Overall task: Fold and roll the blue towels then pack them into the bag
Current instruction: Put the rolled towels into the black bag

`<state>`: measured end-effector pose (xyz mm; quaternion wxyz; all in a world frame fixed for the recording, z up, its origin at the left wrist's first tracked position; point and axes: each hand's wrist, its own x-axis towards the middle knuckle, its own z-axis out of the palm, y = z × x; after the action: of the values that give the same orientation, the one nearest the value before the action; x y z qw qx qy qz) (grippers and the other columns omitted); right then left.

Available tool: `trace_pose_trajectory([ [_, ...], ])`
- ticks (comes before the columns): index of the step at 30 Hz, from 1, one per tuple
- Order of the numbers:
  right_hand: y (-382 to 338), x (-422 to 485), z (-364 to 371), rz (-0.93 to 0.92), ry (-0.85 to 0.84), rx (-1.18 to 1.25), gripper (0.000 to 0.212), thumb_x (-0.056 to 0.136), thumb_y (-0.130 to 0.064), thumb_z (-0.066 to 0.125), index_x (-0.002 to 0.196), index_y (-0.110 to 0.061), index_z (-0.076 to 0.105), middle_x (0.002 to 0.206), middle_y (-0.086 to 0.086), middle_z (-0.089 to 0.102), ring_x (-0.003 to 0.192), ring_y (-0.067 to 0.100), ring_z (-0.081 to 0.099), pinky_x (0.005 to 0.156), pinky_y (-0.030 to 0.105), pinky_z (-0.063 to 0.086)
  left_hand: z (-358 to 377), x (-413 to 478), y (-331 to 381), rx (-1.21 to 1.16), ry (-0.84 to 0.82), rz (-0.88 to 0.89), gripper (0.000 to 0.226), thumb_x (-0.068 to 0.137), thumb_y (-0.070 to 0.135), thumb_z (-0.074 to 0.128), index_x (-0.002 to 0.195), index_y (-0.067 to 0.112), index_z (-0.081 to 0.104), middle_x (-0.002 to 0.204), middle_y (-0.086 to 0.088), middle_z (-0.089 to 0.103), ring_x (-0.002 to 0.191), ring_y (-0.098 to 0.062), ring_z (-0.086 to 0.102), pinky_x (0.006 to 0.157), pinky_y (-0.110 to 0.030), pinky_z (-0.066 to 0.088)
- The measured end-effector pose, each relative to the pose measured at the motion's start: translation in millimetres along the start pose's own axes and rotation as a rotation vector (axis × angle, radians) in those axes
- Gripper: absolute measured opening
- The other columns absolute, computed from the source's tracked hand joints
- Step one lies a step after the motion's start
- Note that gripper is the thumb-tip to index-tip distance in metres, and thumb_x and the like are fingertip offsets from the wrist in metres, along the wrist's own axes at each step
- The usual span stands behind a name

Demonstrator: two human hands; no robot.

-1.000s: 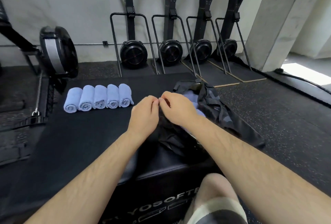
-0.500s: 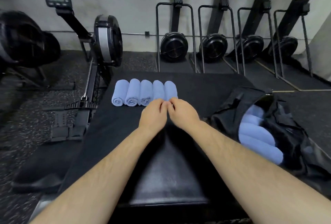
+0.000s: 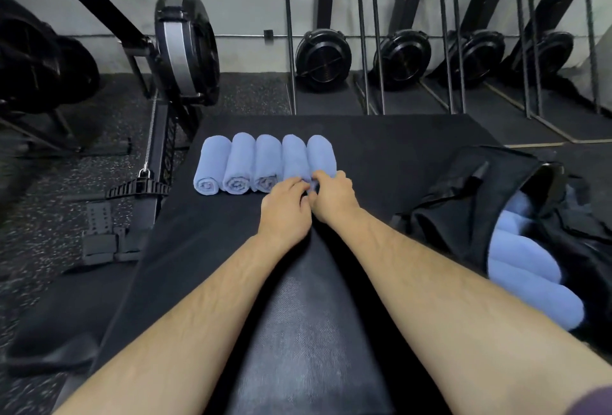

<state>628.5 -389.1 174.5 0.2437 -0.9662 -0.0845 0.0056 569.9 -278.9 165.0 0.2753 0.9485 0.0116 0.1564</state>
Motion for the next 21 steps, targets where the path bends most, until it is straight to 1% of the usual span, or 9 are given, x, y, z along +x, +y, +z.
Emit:
trace_pose_trajectory([
  [3,5,-4,-8,0.085,0.05,0.066,0.028,0.097,-0.037,0.06,0.117,-0.018,0.058,0.12,0.014,0.047,0.108,0.035,0.049,0.085,0.042,0.05,1,-6,3,-0.019,-0.002,0.032,0.036,0.097,0.011,0.048,0.128,0.02,0.065,0.135,0.009,0.06,0.128,-0.016,0.049,0.103,-0.034,0.037],
  [6,14,-22,-23,0.125,0.103,-0.033,0.018,0.096,-0.021,0.058,0.113,-0.014,0.054,0.12,0.014,0.048,0.105,0.034,0.049,0.077,0.04,0.048,-3,-10,15,-0.076,0.057,0.103,0.045,0.089,0.003,0.048,0.129,0.019,0.063,0.136,0.006,0.059,0.125,-0.019,0.054,0.102,-0.038,0.044],
  [10,14,-78,-62,0.036,0.173,-0.104,0.024,0.091,-0.004,0.055,0.113,-0.012,0.054,0.118,0.01,0.046,0.103,0.032,0.047,0.071,0.035,0.037,-20,-12,47,-0.033,0.012,0.156,0.072,0.082,0.006,0.059,0.15,0.023,0.046,0.165,-0.001,0.028,0.132,-0.027,0.051,0.103,-0.045,0.045],
  [12,16,-118,-85,-0.076,0.218,-0.06,0.024,0.086,0.001,0.052,0.107,-0.009,0.055,0.115,0.01,0.047,0.101,0.033,0.045,0.071,0.038,0.041,-35,-14,70,0.037,-0.042,0.234,0.08,0.08,0.012,0.065,0.154,0.026,0.039,0.167,0.001,0.022,0.146,-0.023,0.034,0.112,-0.046,0.035],
  [14,22,-155,-109,-0.159,0.257,-0.037,0.025,0.08,0.006,0.05,0.099,-0.01,0.054,0.114,0.009,0.047,0.099,0.032,0.043,0.073,0.041,0.043,-54,-19,94,0.118,-0.129,0.316,0.076,0.077,0.019,0.069,0.149,0.028,0.044,0.157,0.008,0.04,0.15,-0.017,0.027,0.121,-0.04,0.018],
  [15,27,-170,-122,-0.174,0.275,-0.039,0.026,0.079,0.007,0.05,0.096,-0.013,0.051,0.113,0.007,0.047,0.099,0.03,0.042,0.073,0.04,0.042,-63,-24,105,0.163,-0.167,0.362,0.071,0.075,0.023,0.069,0.143,0.03,0.049,0.146,0.01,0.05,0.144,-0.017,0.036,0.12,-0.038,0.017],
  [17,39,-196,-148,-0.169,0.3,-0.039,0.028,0.079,0.004,0.053,0.093,-0.019,0.044,0.107,0.001,0.047,0.097,0.026,0.042,0.072,0.037,0.04,-76,-37,126,0.246,-0.194,0.456,0.057,0.071,0.033,0.067,0.127,0.031,0.056,0.119,0.01,0.059,0.115,-0.02,0.056,0.105,-0.037,0.032],
  [19,51,-220,-170,-0.139,0.301,-0.079,0.031,0.079,-0.004,0.061,0.1,-0.02,0.044,0.105,-0.004,0.05,0.101,0.022,0.043,0.077,0.036,0.042,-80,-54,149,0.29,-0.209,0.522,0.051,0.069,0.04,0.066,0.118,0.031,0.057,0.105,0.009,0.057,0.093,-0.022,0.058,0.084,-0.036,0.038],
  [21,67,-236,-186,-0.174,0.341,-0.316,0.045,0.075,-0.016,0.069,0.115,-0.02,0.049,0.113,-0.003,0.057,0.109,0.024,0.045,0.087,0.037,0.042,-74,-72,172,0.276,-0.2,0.552,0.049,0.071,0.043,0.068,0.117,0.032,0.057,0.103,0.009,0.054,0.088,-0.02,0.055,0.077,-0.035,0.036],
])
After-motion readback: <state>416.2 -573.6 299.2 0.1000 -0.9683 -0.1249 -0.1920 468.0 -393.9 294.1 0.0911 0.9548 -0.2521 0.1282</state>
